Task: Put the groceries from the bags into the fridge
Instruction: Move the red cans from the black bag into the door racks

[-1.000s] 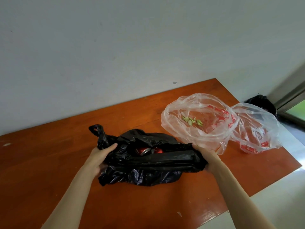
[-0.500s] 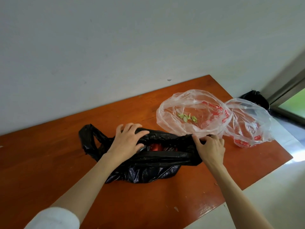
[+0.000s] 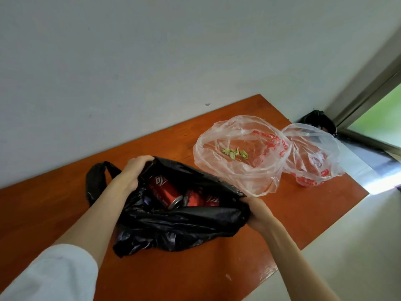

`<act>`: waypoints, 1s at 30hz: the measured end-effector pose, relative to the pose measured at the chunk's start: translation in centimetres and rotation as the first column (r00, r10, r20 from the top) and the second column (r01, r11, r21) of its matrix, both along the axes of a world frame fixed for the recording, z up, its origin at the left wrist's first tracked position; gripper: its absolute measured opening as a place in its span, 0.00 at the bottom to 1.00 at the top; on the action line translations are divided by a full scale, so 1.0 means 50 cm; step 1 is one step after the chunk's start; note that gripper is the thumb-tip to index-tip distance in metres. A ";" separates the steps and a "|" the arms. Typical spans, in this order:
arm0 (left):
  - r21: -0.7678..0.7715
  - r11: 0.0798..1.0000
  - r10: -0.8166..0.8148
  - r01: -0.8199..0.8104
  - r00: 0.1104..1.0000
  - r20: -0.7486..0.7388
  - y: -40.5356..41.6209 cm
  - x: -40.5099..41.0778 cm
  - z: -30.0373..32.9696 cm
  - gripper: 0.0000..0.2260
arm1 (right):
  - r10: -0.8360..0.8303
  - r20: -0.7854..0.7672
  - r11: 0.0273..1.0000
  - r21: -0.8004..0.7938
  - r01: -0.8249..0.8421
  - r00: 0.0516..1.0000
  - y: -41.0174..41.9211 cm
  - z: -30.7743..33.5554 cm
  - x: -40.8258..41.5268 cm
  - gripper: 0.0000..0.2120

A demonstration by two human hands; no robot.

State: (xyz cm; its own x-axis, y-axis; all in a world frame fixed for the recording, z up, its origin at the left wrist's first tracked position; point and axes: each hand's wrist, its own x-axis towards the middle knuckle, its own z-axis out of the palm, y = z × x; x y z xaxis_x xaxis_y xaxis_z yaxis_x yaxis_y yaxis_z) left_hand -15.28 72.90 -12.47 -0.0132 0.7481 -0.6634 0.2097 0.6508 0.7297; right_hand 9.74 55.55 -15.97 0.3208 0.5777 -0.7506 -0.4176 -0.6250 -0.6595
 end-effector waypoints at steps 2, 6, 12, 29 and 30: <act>-0.070 0.996 -0.051 0.053 0.998 0.024 0.019 -0.006 0.004 0.08 | -0.125 -0.292 0.992 -0.022 0.124 0.948 -0.007 0.006 0.017 0.10; -0.128 0.991 0.041 -0.032 0.997 0.069 0.052 -0.020 -0.012 0.09 | -0.146 -0.385 0.989 -0.088 0.121 0.911 -0.010 -0.019 0.010 0.10; 0.320 0.914 -0.103 0.248 0.907 -0.408 0.040 -0.021 -0.050 0.14 | -0.121 -0.187 0.980 -0.176 0.088 0.975 0.008 -0.022 0.005 0.09; 0.131 0.401 -0.224 0.907 0.236 -0.946 -0.328 -0.041 -0.100 0.17 | 0.334 0.587 0.925 -0.354 -0.138 0.738 -0.065 -0.042 -0.147 0.42; 0.134 0.444 -0.205 0.886 0.246 -0.948 -0.332 -0.047 -0.105 0.15 | 0.253 0.522 0.939 -0.334 -0.078 0.815 -0.067 -0.051 -0.147 0.42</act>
